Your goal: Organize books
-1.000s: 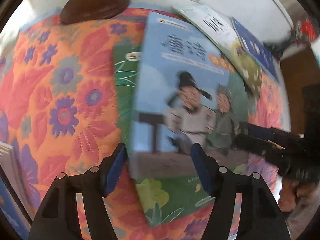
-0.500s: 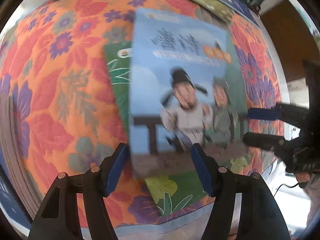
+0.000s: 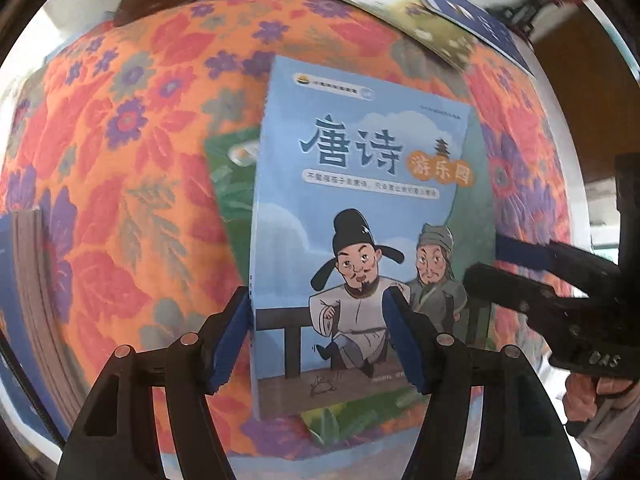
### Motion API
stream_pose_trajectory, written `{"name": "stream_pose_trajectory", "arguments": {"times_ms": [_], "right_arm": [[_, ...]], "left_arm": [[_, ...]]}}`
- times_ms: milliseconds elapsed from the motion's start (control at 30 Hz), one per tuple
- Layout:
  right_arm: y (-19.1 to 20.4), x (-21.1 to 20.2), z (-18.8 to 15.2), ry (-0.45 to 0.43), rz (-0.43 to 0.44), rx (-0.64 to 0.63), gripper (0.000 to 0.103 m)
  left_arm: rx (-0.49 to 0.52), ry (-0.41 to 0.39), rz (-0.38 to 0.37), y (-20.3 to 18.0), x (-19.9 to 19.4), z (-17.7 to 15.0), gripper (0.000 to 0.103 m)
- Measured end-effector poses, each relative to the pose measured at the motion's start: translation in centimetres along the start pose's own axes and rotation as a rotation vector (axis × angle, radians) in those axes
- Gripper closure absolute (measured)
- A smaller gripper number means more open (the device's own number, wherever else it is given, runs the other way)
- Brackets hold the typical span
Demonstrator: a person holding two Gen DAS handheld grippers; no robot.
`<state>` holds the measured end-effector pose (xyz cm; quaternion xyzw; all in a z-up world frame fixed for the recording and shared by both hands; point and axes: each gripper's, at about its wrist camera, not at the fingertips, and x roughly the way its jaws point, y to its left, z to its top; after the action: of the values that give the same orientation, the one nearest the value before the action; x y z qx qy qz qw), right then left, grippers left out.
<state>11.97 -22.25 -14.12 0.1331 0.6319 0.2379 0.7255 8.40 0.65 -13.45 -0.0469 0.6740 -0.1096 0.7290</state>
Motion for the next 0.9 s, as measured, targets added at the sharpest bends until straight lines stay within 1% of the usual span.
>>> {"name": "stream_pose_trajectory", "arguments": {"times_ms": [67,133,233,300,367,433,500,533,567,600,633,700,767,800,833,867,900], "right_arm": [[0.4,1.2,-0.4,0.003,0.019,0.046,0.044],[0.6,1.8,-1.1,0.003,0.068,0.096,0.044],[0.4,0.9,-2.8,0.004,0.097,0.088,0.044],[-0.4,0.3,-3.9,0.025,0.106,0.104,0.044],[-0.8,0.1,-5.3,0.053,0.115,0.115,0.044],[-1.7,0.1,-7.0,0.098,0.128,0.112,0.045],[-2.6,0.9,-8.7,0.162,0.143,0.105,0.045],[-2.9,1.3,-9.0,0.165,0.163,0.097,0.046],[-3.3,1.0,-9.3,0.144,0.192,0.086,0.049],[-3.8,1.1,-9.3,0.142,0.22,0.098,0.05],[-4.6,1.1,-9.2,0.136,0.264,0.132,0.05],[-5.7,1.4,-9.0,0.118,0.335,0.176,0.051],[-5.9,1.7,-8.8,0.105,0.363,0.162,0.056],[-6.1,1.8,-8.8,0.1,0.375,0.163,0.056],[-6.3,1.8,-8.9,0.09,0.381,0.168,0.061],[-6.4,1.8,-8.9,0.08,0.377,0.171,0.069],[-6.7,1.7,-9.0,0.068,0.368,0.173,0.074]], "left_arm": [[0.0,0.024,-0.038,-1.1,0.6,-0.6,0.04],[-0.009,0.032,-0.074,-1.4,0.6,-1.3,0.04],[-0.03,0.053,-0.154,-1.8,0.8,-2.7,0.04],[-0.039,0.08,-0.199,-2.3,1.3,-3.5,0.04],[-0.031,0.127,-0.247,-2.8,2.0,-5.1,0.04],[-0.004,0.144,-0.273,-3.6,2.3,-6.0,0.04],[0.015,0.141,-0.278,-3.7,2.3,-6.5,0.04],[0.015,0.137,-0.282,-3.7,2.3,-6.6,0.04],[0.011,0.139,-0.29,-3.7,2.5,-6.4,0.04],[0.011,0.139,-0.308,-3.6,2.6,-6.3,0.041],[0.019,0.139,-0.315,-2.8,2.3,-7.0,0.044],[0.035,0.123,-0.342,-2.6,2.2,-6.8,0.046],[0.019,0.11,-0.382,-1.8,2.3,-6.4,0.053],[0.005,0.107,-0.399,-1.0,2.1,-6.5,0.059],[-0.019,0.1,-0.419,-0.6,2.2,-6.2,0.066],[-0.034,0.099,-0.432,-0.4,2.3,-5.9,0.068],[-0.041,0.096,-0.437,0.0,2.2,-5.7,0.073]]}}
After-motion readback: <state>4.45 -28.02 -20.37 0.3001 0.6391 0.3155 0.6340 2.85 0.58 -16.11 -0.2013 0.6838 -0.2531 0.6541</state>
